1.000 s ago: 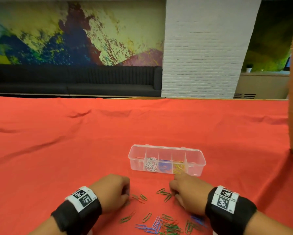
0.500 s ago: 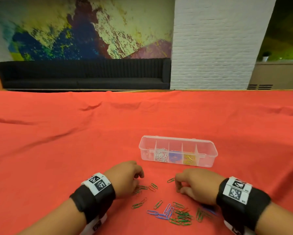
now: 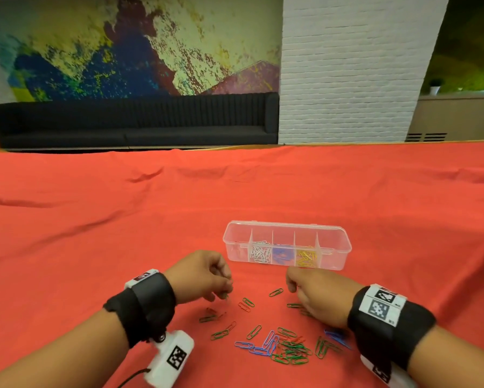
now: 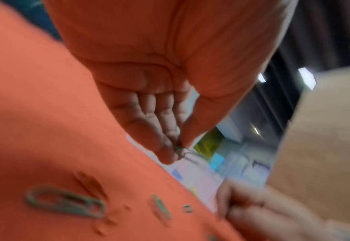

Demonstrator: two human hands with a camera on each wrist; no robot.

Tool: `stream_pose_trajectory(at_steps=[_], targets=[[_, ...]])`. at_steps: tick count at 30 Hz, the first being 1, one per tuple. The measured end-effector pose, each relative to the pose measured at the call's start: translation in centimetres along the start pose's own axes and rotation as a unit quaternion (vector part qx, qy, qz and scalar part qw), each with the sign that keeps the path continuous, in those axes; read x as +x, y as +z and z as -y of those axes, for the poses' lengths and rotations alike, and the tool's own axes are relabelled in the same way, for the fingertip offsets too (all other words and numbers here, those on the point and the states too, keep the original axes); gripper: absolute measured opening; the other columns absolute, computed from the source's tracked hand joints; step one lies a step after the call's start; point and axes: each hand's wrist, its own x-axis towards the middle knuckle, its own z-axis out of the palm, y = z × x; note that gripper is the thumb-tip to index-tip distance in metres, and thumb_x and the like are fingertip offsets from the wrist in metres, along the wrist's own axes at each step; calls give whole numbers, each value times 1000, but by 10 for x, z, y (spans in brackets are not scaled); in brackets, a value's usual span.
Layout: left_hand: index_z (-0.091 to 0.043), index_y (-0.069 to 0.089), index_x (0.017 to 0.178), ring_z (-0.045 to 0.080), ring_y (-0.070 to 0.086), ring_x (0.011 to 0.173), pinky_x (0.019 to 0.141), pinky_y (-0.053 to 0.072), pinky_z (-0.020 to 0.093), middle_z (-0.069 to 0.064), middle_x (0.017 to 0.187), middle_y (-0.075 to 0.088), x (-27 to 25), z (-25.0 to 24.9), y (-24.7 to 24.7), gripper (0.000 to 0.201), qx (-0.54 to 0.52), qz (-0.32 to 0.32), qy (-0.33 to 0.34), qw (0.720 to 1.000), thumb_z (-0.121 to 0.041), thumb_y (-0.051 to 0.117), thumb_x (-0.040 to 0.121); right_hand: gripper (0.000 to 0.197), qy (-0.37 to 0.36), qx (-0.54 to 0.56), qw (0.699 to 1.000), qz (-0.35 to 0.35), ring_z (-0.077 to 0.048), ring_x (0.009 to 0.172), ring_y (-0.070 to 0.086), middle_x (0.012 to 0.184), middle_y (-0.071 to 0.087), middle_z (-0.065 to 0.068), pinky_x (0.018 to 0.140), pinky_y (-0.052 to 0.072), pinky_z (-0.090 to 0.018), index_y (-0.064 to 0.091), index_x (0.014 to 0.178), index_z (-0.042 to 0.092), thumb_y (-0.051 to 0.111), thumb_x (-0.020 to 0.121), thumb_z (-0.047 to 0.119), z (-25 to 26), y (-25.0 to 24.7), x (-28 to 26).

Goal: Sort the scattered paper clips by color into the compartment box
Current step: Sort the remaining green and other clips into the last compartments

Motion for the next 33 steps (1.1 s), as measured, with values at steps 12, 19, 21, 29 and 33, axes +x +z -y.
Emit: stream_pose_trajectory(at_steps=[12,19,21,29,33], targets=[[0,61,110,30,74,86,66,62,32,20,101,71,4,4,8,26,-369,24,-121,921,10,47,90,9,-14,-38,999,5,-22,73,48,82,56,3,63,37,-32,40,83,26,40,88,34,3,3,-2],[2,60,100,36,72,92,68,61,31,24,95,69,9,-6,28,18,-447,22,-95,889,12,50,90,30,3,37,999,16,-23,71,49,78,54,3,65,41,-34,38,114,30,40,86,21,2,-2,-3],[3,58,102,36,73,89,66,62,30,25,91,69,12,-10,36,17,-485,6,-82,871,12,51,89,26,-7,45,999,-6,-23,78,52,87,58,1,72,46,-35,42,109,32,38,87,20,2,-3,-3],[3,64,100,27,70,79,70,61,31,23,91,69,20,-21,76,16,-509,3,-48,860,8,61,85,50,-30,-10,995,-95,-9,77,46,85,48,17,70,39,-30,47,108,33,33,87,75,5,-7,-7],[1,68,95,28,72,83,72,60,29,23,94,71,18,-22,75,17,-518,25,-49,854,0,70,78,23,-33,6,992,-120,-17,85,55,84,49,15,72,44,-34,49,105,31,42,94,51,7,-8,-8]])
